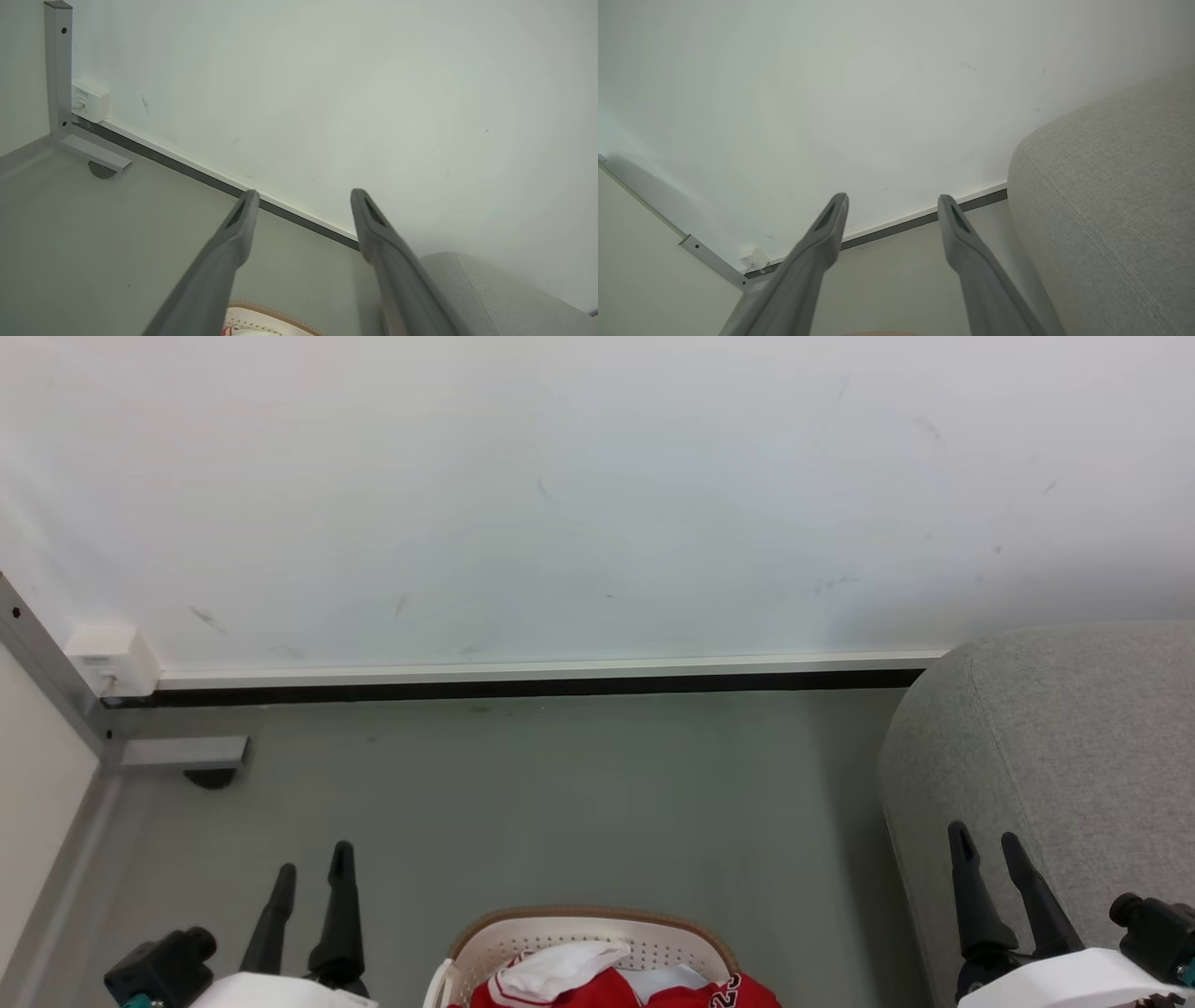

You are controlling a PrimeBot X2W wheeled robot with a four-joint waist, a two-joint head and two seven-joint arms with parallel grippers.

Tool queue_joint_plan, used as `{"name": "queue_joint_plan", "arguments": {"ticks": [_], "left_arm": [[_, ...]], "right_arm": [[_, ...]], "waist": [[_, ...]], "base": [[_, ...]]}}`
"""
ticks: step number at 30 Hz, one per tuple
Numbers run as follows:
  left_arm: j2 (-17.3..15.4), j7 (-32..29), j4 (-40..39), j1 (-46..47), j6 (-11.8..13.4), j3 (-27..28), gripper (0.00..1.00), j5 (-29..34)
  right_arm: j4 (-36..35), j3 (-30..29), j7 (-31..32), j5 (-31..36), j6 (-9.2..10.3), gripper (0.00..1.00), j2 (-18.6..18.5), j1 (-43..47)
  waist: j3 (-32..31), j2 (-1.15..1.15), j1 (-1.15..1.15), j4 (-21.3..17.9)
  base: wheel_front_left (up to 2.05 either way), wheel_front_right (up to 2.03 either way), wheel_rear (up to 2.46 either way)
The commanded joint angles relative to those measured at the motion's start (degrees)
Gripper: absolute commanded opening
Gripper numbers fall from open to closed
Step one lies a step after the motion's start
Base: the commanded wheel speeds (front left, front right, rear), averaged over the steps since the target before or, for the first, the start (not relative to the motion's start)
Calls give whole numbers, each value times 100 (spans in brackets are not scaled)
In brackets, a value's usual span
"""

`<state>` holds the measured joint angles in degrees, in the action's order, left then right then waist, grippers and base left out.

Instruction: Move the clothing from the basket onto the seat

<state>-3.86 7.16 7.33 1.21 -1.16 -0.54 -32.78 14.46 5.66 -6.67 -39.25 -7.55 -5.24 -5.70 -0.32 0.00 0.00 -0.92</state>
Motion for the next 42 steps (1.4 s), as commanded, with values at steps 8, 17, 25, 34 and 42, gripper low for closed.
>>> {"name": "queue_joint_plan", "arguments": {"ticks": [8,17,25,34,42], "left_arm": [[-97,153,-22,-16,101,-94,100,576],[-130,295,-14,-52,176,-202,100,1087],[-166,387,-75,-86,238,-273,100,1483],[-170,503,-107,-96,279,-317,100,1881],[-159,597,-127,-121,314,-366,100,2226]], "right_arm": [[24,34,-81,570,7,100,22,-135],[33,103,-163,1017,7,100,48,-143],[5,182,-274,1360,8,100,53,-142],[-50,227,-397,1725,9,100,62,-140],[-41,273,-500,2030,10,100,73,-131]], "waist": [[-4,0,0,-15],[-6,0,0,-32],[1,0,0,-46],[-9,0,0,-64],[-33,0,0,-78]], "base": [[0,0,0],[0,0,0],[0,0,0],[0,0,0],[0,0,0]]}}
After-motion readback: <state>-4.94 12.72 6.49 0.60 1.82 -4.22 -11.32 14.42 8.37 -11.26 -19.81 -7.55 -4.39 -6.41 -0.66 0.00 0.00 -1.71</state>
